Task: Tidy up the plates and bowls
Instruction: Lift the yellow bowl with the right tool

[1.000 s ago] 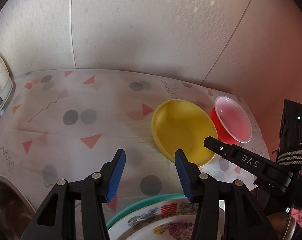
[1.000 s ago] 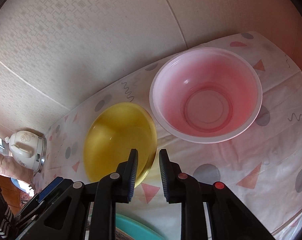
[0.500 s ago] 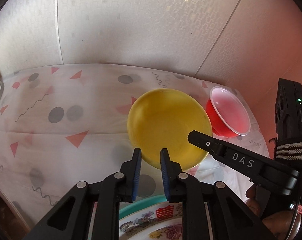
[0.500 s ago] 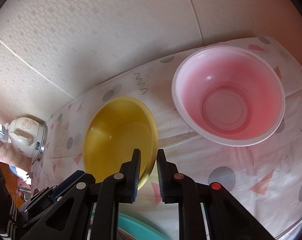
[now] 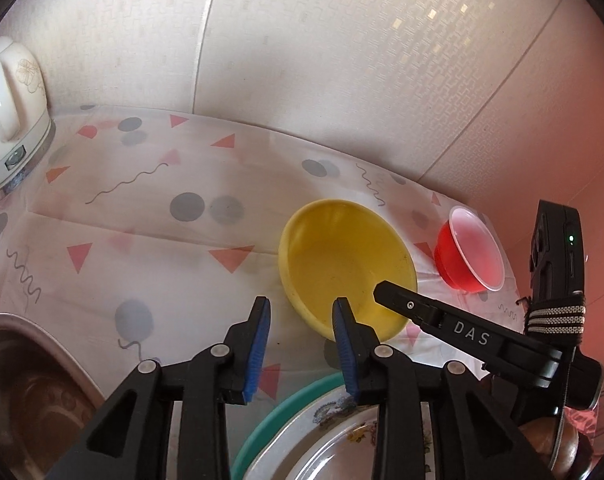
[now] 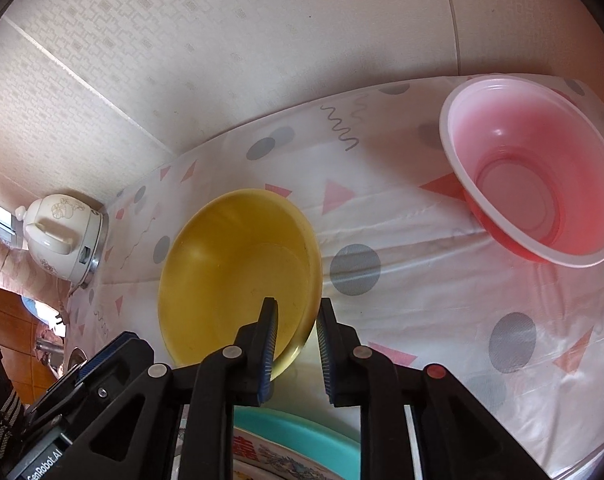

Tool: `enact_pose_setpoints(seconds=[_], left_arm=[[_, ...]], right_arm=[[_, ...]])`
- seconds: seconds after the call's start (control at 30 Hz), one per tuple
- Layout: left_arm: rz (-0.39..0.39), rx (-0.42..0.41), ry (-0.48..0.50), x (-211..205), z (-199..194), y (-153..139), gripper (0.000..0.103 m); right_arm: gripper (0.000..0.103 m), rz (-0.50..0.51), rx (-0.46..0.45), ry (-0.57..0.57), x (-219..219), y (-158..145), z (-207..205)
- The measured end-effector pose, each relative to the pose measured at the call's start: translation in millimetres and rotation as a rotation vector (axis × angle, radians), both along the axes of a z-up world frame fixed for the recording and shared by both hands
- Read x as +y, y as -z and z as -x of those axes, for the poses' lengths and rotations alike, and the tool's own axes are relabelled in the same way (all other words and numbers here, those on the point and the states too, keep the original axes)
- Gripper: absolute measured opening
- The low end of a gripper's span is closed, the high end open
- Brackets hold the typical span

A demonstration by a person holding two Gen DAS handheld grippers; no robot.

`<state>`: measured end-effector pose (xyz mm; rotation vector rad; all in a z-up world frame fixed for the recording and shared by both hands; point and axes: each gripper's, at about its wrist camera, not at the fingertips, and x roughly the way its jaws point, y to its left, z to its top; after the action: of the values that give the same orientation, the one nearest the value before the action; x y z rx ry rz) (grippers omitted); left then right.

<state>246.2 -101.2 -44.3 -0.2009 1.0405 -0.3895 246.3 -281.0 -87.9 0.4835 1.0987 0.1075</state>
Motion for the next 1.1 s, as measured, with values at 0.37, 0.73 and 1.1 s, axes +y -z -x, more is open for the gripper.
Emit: enact_pose_setpoints(seconds=[0.37, 0.73, 1.1], left_arm=[[0.002, 0.032, 0.020, -9.6, -11.8, 13.7, 0.021], [0.008, 0.022, 0.019, -9.9, -5.2, 13.7, 0.020], [0.000, 0.011, -0.022, 7.9, 6.1, 11.4, 0.020]], right_arm=[[0.021, 0.008, -0.028, 0.034, -4.6, -8.4, 5.2], [0.016, 0.043, -0.035, -0.008, 4.3, -10.1, 7.7], [0.016, 0.016, -0.024, -0.048, 19.7, -7.1, 9.0]])
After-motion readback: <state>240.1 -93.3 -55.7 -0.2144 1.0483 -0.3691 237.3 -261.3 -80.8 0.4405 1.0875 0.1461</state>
